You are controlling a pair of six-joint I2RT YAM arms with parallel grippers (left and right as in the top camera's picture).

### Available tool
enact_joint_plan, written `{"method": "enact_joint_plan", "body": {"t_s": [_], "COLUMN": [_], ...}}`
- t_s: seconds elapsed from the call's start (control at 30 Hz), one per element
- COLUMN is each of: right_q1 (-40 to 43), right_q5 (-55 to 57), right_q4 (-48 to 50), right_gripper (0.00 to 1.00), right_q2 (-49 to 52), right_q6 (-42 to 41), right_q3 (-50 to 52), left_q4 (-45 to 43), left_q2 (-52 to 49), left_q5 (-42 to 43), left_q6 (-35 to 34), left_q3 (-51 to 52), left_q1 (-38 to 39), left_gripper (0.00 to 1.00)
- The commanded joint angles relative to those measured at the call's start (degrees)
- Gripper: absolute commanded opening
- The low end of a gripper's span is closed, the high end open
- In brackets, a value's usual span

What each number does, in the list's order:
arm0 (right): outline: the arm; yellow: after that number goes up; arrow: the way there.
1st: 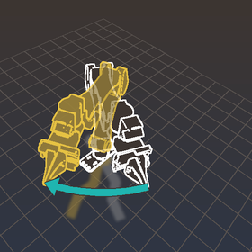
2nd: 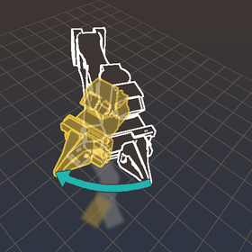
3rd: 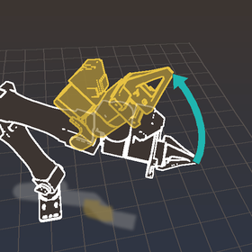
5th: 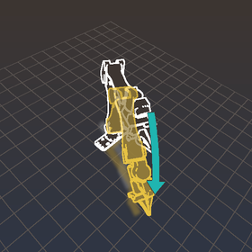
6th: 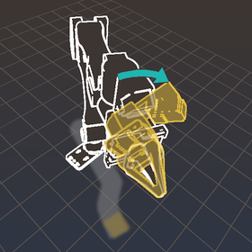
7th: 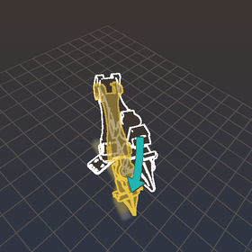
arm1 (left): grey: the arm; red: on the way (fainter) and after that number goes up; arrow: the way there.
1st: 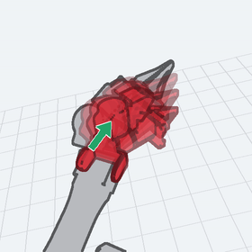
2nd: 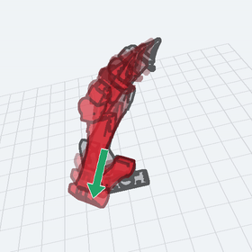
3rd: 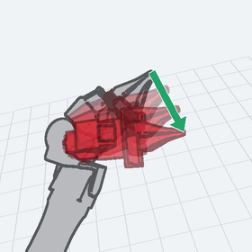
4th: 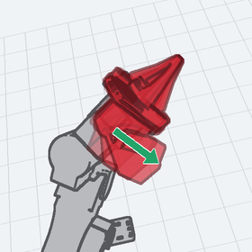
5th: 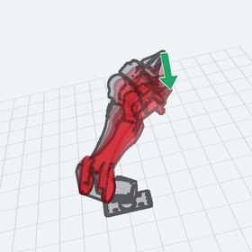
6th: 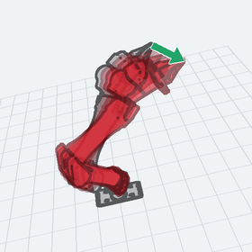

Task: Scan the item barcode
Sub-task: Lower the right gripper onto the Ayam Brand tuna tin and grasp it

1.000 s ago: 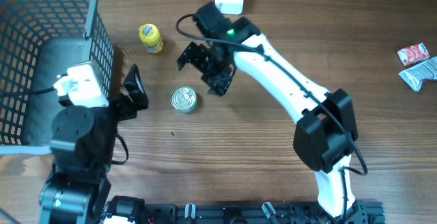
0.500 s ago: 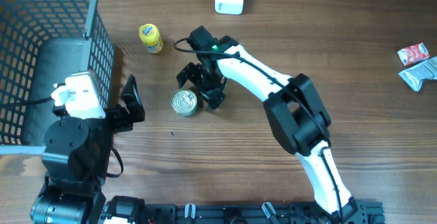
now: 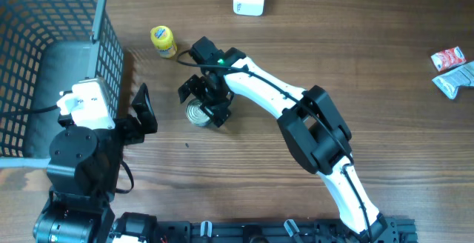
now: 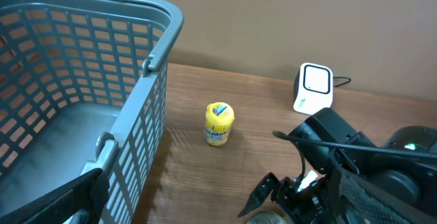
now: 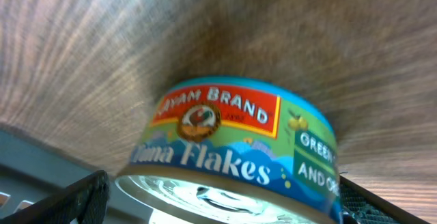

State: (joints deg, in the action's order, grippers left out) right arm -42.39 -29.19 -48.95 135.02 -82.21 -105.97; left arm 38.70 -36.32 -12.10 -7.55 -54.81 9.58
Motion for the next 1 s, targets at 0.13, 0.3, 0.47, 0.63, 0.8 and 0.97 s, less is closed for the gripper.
{"method": "enact_joint_plan", "body": {"t_s": [0.13, 0.3, 0.47, 0.63, 0.8, 0.97], "right_q1": [-0.5, -0.5, -0.9, -0.8, -0.8, -0.8], "right_q5": [14.2, 15.2, 15.7, 15.9, 17.2, 18.1], "right_q4": [-2.9, -3.2, -3.0, -3.0, -4.0, -4.0], "right_gripper": [1.0, 1.0, 0.89, 0.74, 0.61, 0.59], "right_q2": [1.5, 1.5, 1.5, 1.5, 1.5, 1.5], "right_q6": [1.3, -0.4, -3.0, -4.9, -2.5, -0.2], "right_q3": [0.6, 0.6, 0.6, 0.6, 0.6, 0.6], "left_q4": [0.4, 0.4, 0.5, 0.9, 0.9, 1.1], "left_q2": [0.0, 0.0, 0.0, 0.1, 0.1, 0.0], "left_q5": [0.0, 0.1, 0.1, 0.1, 0.1, 0.1], "left_q6": [0.7, 0.7, 0.7, 0.7, 0.7, 0.7], "left_q3": [-0.7, -0.7, -0.7, -0.7, -0.7, -0.7], "left_q1": [-0.1, -0.1, -0.1, -0.1, -0.1, -0.1], "left_gripper": [1.0, 1.0, 1.0, 1.0, 1.0, 1.0]}}
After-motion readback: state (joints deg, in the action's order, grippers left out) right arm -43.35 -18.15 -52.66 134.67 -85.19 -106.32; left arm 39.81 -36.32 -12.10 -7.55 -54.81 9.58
